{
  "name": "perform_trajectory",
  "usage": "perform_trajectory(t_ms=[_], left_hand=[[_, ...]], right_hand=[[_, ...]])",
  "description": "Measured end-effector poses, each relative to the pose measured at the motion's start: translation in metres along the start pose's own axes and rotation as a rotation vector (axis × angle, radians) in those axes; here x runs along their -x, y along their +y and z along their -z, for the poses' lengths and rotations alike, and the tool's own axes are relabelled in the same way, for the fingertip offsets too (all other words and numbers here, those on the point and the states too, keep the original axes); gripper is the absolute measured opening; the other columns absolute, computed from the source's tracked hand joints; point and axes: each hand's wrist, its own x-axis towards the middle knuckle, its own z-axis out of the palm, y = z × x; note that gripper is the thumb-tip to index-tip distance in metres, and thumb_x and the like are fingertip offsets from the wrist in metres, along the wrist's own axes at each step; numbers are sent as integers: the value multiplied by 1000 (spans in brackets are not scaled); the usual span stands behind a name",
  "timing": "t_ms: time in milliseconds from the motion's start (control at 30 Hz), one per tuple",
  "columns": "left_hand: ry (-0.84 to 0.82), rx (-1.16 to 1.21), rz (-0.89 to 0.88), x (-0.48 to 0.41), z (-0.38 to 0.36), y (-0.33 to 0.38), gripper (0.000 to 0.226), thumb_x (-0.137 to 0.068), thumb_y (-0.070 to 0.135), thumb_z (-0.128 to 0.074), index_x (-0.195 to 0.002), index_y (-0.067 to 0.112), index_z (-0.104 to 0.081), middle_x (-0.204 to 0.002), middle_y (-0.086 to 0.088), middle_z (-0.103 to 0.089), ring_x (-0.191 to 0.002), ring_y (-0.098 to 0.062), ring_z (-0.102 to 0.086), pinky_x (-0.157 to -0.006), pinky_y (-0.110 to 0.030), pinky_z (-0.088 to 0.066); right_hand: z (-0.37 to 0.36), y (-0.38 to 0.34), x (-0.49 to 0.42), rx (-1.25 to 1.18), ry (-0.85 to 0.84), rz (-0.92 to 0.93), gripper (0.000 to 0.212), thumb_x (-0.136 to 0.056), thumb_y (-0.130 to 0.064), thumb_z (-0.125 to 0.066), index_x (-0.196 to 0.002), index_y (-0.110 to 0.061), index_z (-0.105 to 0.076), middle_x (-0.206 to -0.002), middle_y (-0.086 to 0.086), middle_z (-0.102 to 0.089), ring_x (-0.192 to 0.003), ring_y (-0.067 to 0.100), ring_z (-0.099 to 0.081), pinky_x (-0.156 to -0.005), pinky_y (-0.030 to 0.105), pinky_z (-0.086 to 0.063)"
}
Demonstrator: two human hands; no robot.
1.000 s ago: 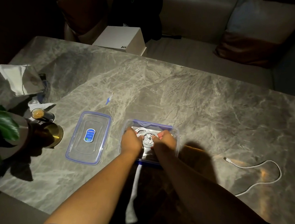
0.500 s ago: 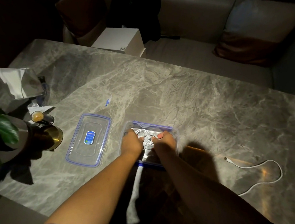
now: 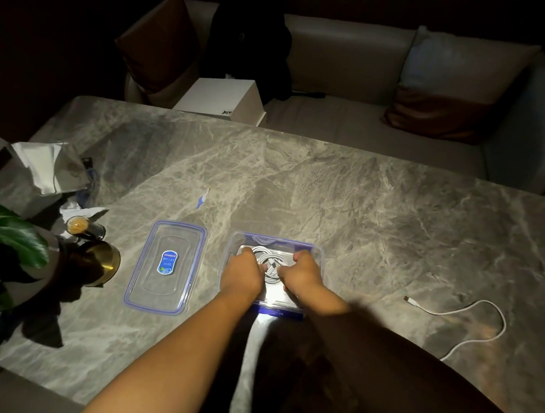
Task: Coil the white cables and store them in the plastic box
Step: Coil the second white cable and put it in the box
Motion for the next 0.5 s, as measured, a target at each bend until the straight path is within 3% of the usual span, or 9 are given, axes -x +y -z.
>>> perform_trajectory(t_ms=[133,333,433,500], left_hand=[[23,-47,-21,11,11,3,27,-93,22,-54,-114,5,-55,-113,-17,-67,-106,-36,-62,-84,-41,-48],[84,-3,-154,31,34,12,25,-91,19,-55,-113,11,-60,-108,-11,-69,-97,-30,-66,-79,-37,-52],[52,0,-252,40,46,19,26,-92,22,-59,-116,10,-59,-109,-11,-69,-99,-28,-64,-80,-35,-49],[21,-11,-318,48,54,24,31,-93,24,-60,-119,10,-58,-112,-12,-68,-103,-28,-64,-83,-34,-48]], right_hand=[[13,-6,15,107,-24,25,54,-89,-20,-67,-138,-9,-46,-133,13,-59,-119,32,-59,-82,25,-41],[33,-15,40,149,-58,119,47,-89,-22,-67,-132,-13,-52,-129,12,-61,-112,28,-60,-88,32,-47],[47,-15,54,183,-46,195,37,-89,-23,-66,-123,-14,-52,-115,12,-64,-89,22,-60,-67,27,-48],[57,-16,64,202,-41,237,35,-88,-23,-67,-119,-16,-51,-109,10,-63,-83,21,-60,-58,26,-49]])
